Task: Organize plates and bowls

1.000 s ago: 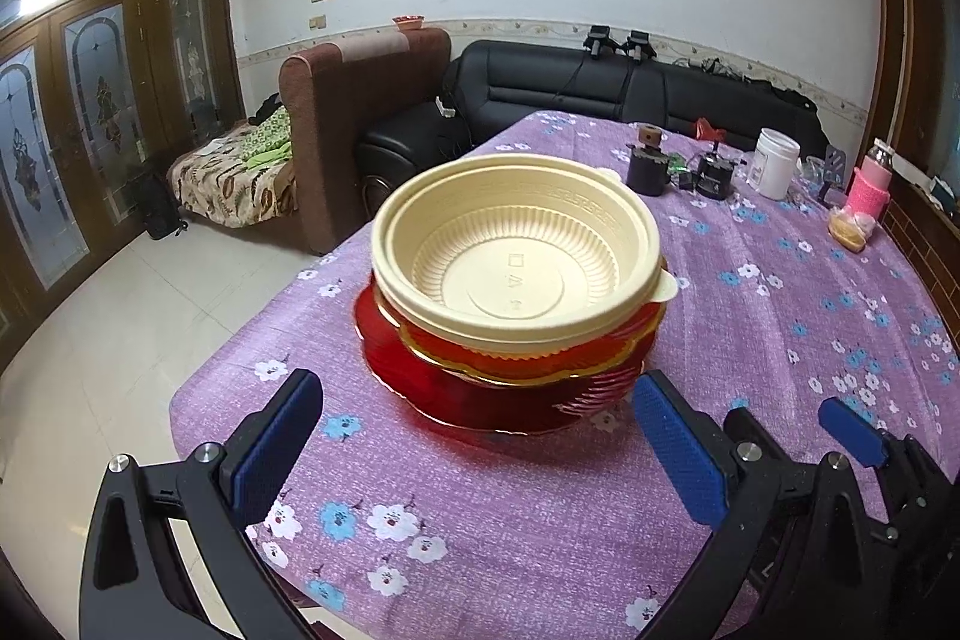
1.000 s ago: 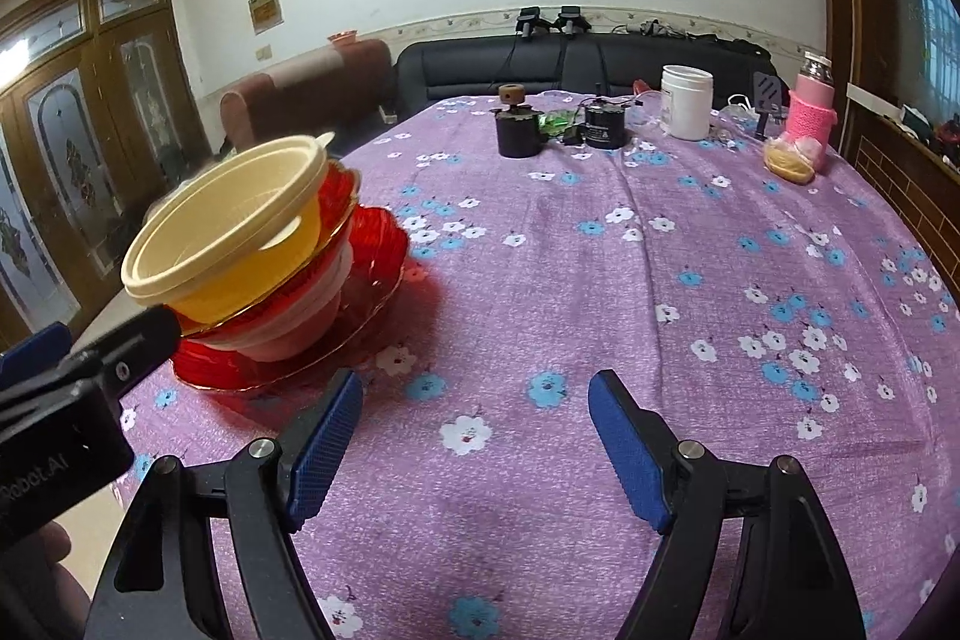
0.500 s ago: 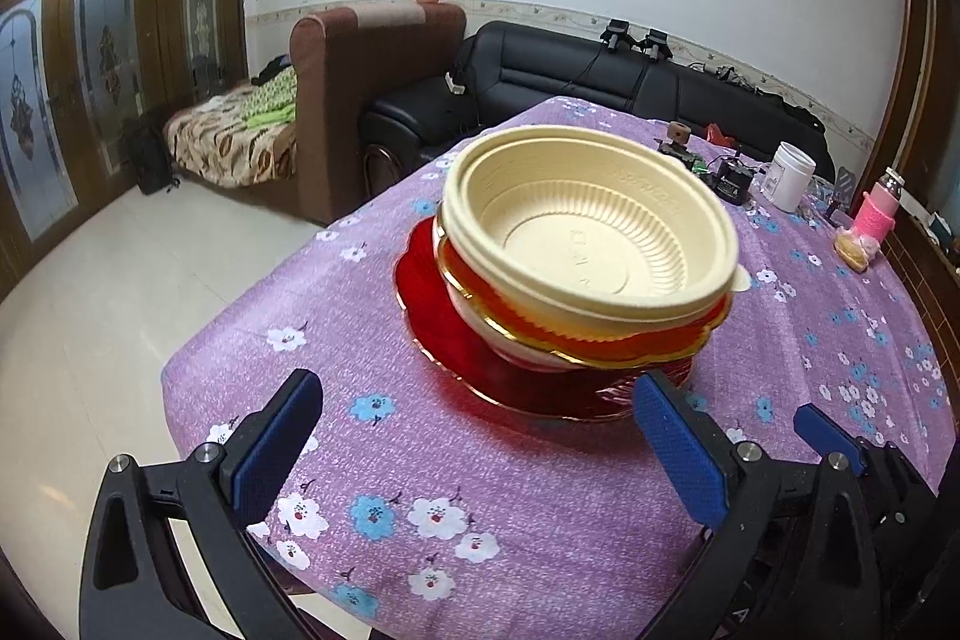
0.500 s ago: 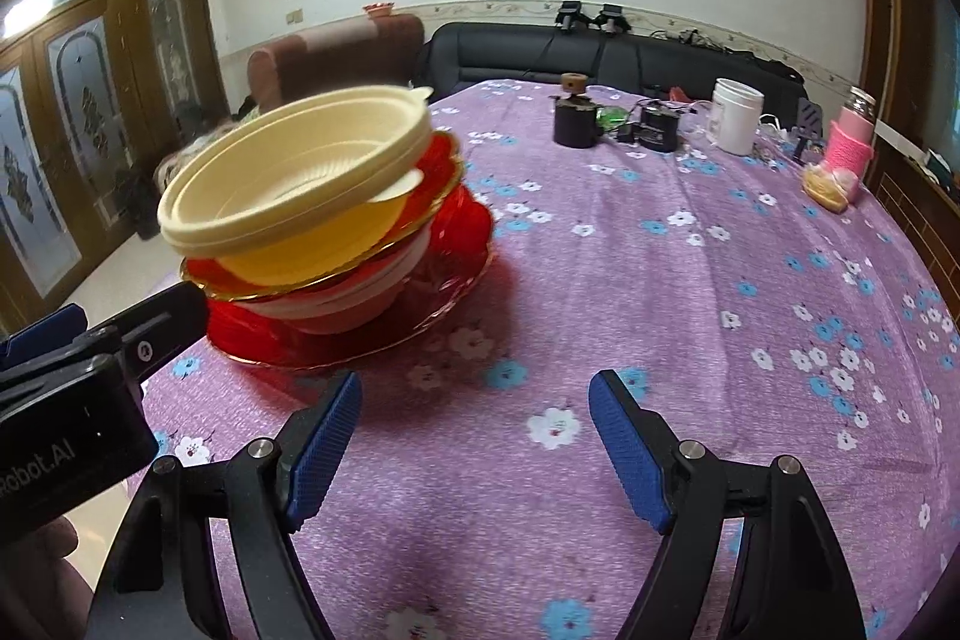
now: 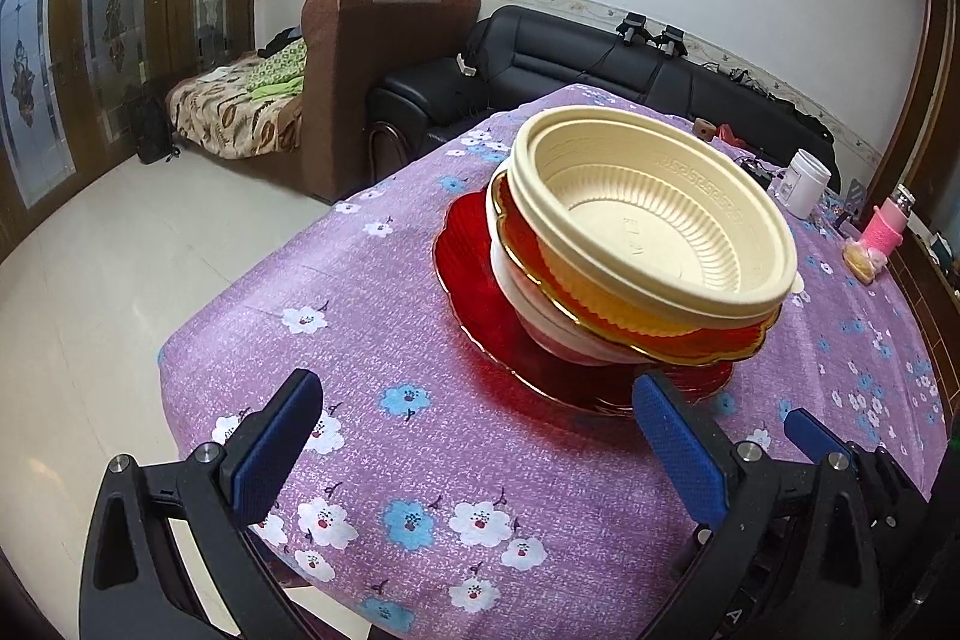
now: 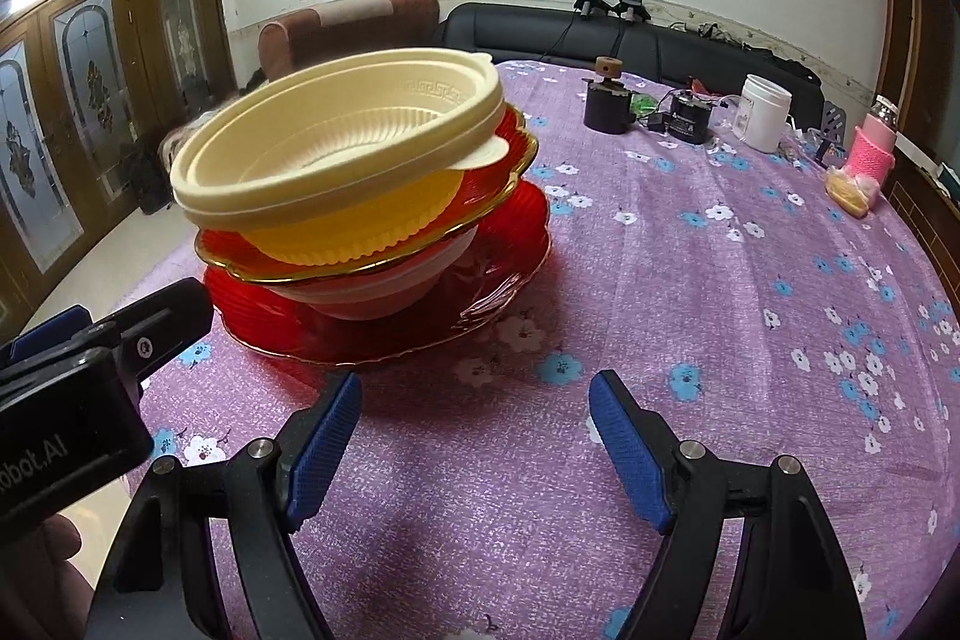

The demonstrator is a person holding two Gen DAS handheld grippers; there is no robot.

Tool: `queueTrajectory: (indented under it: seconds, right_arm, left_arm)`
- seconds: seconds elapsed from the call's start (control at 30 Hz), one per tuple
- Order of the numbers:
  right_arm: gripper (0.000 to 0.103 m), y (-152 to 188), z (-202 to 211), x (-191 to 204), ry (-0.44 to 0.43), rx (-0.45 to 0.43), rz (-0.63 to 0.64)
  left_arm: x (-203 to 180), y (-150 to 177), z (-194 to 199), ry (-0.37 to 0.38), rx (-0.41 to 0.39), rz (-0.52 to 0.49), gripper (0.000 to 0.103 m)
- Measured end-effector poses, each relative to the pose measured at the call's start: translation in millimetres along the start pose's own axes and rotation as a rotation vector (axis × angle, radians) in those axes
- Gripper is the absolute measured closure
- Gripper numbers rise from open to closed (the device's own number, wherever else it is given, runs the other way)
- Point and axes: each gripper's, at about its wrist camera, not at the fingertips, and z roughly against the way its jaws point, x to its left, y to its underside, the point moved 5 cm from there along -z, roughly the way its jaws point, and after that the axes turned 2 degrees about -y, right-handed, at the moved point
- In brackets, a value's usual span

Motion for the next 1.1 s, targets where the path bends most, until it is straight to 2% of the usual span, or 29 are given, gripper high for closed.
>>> queueTrajectory:
  seconds: [1.1]
  right_arm:
    - [0.02,0.0,-7.7,-4.2,-0.015,0.013,-0.036]
  left_arm:
    - [-15.7,5.3,-14.0,-0.001,0.039,-0.032,0.0]
